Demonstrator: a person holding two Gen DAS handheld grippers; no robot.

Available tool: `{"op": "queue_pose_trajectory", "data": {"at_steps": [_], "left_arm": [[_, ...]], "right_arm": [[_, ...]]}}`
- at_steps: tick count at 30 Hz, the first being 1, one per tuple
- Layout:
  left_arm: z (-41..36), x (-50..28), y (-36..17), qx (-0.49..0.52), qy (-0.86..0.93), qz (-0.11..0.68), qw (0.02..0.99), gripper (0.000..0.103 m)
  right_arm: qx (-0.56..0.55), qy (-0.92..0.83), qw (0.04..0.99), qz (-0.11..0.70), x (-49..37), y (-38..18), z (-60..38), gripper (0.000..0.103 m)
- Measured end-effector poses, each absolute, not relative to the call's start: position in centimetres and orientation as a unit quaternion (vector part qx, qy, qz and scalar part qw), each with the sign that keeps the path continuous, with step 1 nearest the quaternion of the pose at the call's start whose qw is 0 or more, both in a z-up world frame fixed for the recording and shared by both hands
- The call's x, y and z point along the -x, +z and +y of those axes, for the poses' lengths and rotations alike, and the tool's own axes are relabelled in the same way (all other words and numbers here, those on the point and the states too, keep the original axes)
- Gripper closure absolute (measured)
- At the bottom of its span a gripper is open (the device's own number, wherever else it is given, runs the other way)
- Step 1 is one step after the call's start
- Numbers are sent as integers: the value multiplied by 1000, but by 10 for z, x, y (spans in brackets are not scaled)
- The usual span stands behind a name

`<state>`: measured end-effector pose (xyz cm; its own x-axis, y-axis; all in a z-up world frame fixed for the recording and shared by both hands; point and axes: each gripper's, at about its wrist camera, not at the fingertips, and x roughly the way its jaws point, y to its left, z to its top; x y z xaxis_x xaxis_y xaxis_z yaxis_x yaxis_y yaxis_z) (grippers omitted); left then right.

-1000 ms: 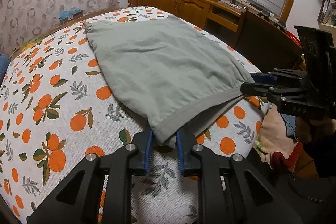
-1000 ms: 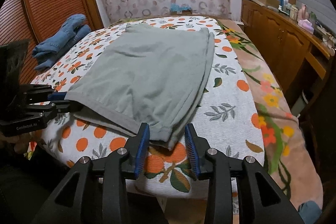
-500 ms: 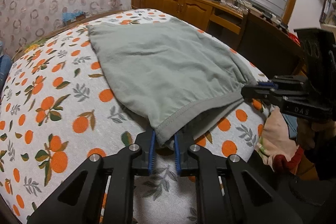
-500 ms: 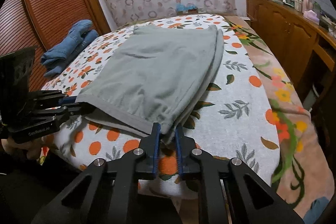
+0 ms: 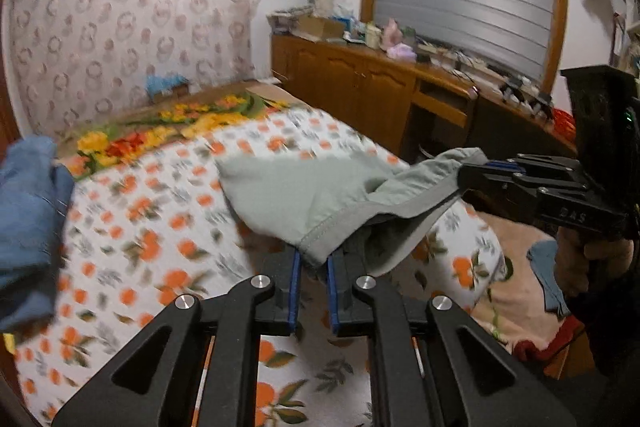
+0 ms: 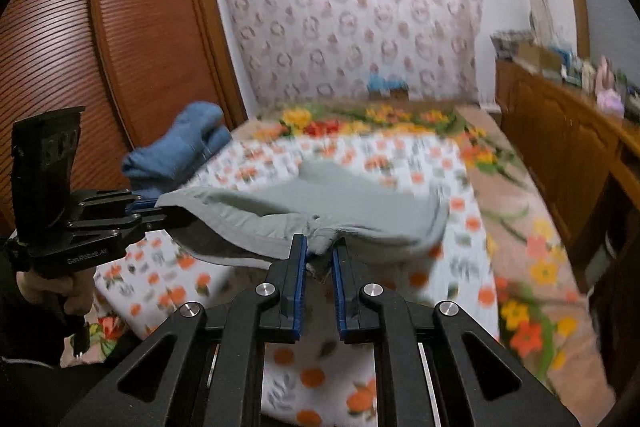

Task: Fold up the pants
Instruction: 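Lift the garment by its waistband with both grippers above the bed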

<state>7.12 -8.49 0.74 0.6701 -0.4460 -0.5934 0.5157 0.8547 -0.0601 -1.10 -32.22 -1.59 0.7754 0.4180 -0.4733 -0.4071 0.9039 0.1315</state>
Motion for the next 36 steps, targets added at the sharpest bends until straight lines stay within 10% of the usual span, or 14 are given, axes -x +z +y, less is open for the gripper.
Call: {"op": "queue_pose_trajectory", "data": {"at_steps": [14, 36], "left_arm": [[-46, -64, 125, -66, -228, 199, 951, 92], [-28, -181, 131, -99, -91, 212, 968, 92]], "right_arm": [[48, 248, 958, 137, 32, 86, -291, 91], [59, 213, 959, 177, -107, 109, -225, 92]]}}
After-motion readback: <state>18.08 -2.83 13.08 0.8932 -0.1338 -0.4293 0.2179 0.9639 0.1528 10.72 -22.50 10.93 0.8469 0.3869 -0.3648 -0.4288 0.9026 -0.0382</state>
